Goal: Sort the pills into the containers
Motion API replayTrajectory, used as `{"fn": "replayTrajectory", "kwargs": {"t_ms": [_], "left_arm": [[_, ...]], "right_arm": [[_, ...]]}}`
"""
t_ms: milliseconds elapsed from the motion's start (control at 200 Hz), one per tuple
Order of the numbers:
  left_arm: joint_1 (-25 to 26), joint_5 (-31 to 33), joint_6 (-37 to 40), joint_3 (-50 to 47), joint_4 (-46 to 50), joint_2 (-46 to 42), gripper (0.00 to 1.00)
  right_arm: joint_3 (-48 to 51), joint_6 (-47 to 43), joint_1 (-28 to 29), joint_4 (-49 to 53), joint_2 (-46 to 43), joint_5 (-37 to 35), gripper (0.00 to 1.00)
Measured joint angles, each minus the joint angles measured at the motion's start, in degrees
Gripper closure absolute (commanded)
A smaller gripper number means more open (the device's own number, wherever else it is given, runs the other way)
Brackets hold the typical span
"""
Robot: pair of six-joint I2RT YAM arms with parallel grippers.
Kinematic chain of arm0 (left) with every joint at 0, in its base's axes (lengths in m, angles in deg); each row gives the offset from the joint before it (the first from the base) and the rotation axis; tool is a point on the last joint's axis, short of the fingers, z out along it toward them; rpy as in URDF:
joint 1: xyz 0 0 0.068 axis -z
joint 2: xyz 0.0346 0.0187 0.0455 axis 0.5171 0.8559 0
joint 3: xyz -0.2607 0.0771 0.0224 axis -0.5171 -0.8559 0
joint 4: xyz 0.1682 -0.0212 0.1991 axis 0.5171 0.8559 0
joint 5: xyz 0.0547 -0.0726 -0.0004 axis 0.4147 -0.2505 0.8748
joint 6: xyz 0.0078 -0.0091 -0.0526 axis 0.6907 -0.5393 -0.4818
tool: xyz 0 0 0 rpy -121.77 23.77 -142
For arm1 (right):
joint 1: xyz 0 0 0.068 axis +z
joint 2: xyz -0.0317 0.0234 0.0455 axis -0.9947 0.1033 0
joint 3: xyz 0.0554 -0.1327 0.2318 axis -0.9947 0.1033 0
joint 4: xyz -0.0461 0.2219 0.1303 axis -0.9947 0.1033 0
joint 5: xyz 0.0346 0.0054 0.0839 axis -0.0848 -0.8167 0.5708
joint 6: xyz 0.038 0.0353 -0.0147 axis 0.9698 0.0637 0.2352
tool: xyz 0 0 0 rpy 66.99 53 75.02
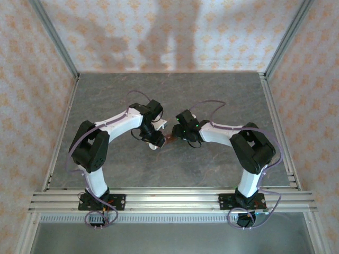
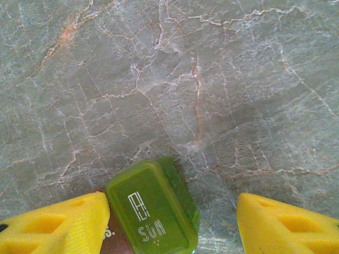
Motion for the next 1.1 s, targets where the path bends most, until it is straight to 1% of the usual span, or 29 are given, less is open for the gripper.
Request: {"fn": "replayTrajectory", "kwargs": {"t_ms": [661, 931, 1101], "left_arm": [[0.5, 1.92, 2.23, 7.3, 6.67, 4.17, 1.0], [1.46, 2.95, 3.23, 7.98, 8.02, 4.87, 1.0], [1.6, 3.48, 3.28, 9.11, 8.79, 6.75, 1.0]], "right_arm": [[0.0, 0.42, 0.15, 0.02, 0.0, -0.07, 0.35], [0.0, 0.44, 0.15, 0.02, -0.02, -0.22, 0.35], [0.0, 0.46, 0.26, 0.02, -0.04, -0.26, 0.35]]}}
